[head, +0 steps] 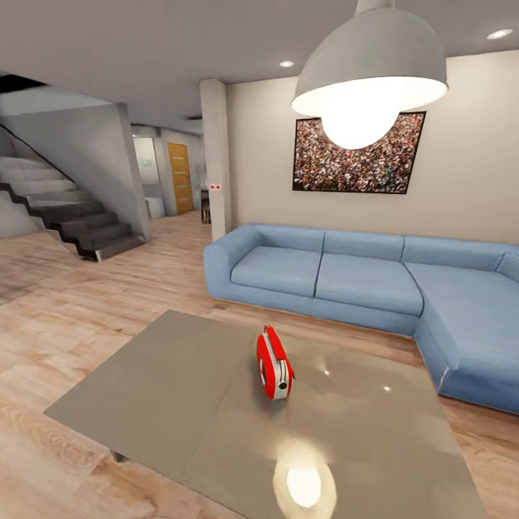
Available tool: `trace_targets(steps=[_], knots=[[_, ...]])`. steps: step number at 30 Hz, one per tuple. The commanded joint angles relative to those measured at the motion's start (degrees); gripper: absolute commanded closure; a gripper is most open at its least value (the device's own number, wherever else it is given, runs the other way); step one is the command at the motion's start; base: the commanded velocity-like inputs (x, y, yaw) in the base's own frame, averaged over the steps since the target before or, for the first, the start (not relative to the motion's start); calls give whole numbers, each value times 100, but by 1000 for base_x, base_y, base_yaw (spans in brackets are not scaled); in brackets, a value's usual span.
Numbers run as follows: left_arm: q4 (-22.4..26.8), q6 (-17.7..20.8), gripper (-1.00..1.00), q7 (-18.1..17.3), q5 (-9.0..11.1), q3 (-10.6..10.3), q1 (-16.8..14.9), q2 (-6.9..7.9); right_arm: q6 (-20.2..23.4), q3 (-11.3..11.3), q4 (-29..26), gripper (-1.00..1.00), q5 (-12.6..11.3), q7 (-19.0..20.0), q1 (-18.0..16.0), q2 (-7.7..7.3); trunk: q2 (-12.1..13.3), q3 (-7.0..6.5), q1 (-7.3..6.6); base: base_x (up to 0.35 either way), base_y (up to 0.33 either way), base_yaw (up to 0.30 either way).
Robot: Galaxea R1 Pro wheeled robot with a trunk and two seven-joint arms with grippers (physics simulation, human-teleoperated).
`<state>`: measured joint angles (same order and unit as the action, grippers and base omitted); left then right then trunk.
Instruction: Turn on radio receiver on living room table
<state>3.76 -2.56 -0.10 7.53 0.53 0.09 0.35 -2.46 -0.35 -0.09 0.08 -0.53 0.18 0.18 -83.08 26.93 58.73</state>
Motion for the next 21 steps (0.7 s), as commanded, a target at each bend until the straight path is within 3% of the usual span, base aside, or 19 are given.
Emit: trace_targets(steps=[1,21], knots=[[1,1,-100,-3,1,0,0,0,0,0,0,-100,0,0,0,0,0,0,0,301,104,-3],[1,-4,-100,0,-13,-1,0,0,0,-6,0,-100,-23,-5,0,0,0,0,0,286,93,-13]])
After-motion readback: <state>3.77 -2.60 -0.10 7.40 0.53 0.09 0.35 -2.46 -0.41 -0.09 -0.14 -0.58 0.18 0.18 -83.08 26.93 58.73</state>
